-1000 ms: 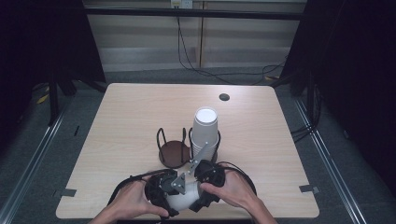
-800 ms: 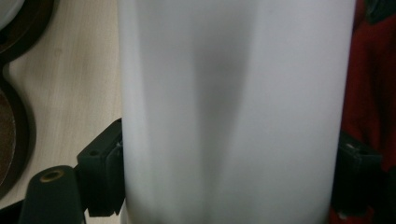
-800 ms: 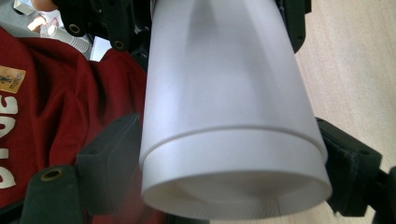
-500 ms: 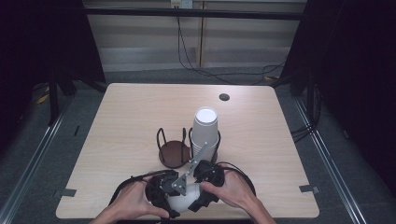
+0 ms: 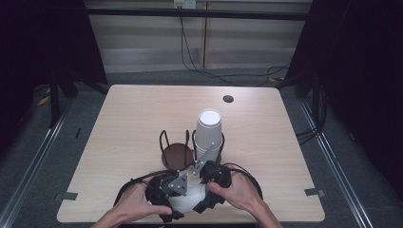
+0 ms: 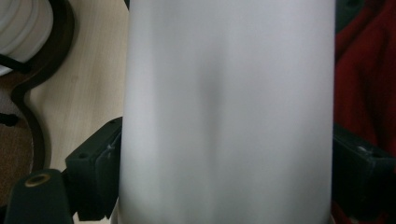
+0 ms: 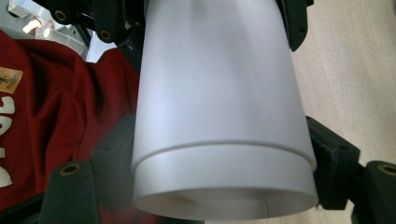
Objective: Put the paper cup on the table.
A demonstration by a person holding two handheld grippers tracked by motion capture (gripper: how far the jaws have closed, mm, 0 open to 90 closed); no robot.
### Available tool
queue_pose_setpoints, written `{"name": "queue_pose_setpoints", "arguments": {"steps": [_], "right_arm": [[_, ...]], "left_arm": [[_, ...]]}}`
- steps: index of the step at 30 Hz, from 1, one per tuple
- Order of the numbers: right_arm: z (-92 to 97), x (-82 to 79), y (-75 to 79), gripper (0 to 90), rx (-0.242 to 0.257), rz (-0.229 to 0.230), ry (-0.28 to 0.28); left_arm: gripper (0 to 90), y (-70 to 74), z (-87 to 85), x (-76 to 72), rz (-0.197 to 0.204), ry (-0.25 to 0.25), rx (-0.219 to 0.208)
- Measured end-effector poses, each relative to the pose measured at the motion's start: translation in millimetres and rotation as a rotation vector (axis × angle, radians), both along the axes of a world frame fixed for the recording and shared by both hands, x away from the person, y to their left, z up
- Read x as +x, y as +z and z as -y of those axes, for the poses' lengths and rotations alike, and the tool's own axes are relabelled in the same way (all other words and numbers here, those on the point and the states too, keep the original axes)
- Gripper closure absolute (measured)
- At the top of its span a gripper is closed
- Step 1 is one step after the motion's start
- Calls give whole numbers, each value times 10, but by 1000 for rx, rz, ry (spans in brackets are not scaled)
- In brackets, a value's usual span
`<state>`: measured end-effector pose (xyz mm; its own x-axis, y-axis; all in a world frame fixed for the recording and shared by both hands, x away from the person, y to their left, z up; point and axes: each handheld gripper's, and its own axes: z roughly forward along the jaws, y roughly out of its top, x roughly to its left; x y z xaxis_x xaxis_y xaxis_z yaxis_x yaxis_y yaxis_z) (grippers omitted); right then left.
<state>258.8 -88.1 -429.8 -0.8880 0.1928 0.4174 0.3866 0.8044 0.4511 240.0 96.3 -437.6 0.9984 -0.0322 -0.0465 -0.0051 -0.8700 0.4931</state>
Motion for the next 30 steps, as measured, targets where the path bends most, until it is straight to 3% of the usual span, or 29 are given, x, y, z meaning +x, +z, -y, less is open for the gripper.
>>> {"name": "queue_pose_setpoints", "arguments": {"steps": [3,8,14,17,23,29,30], "right_arm": [[-4,-6,6,247,2,6,-14],[11,8,11,248,9,15,-7],[16,5,17,248,14,20,-19],[20,7,23,249,15,23,-26],[21,2,19,249,8,22,-29],[35,5,19,250,11,22,-35],[38,8,16,250,8,22,-34]], "left_arm": [[127,-1,-19,4,-2,9,-23],[118,20,-55,0,37,-3,-75],[113,25,-80,15,43,-13,-100],[112,52,-96,7,71,5,-121],[109,69,-121,28,46,8,-140],[113,107,-178,77,18,18,-195],[122,121,-199,92,-4,28,-216]]}}
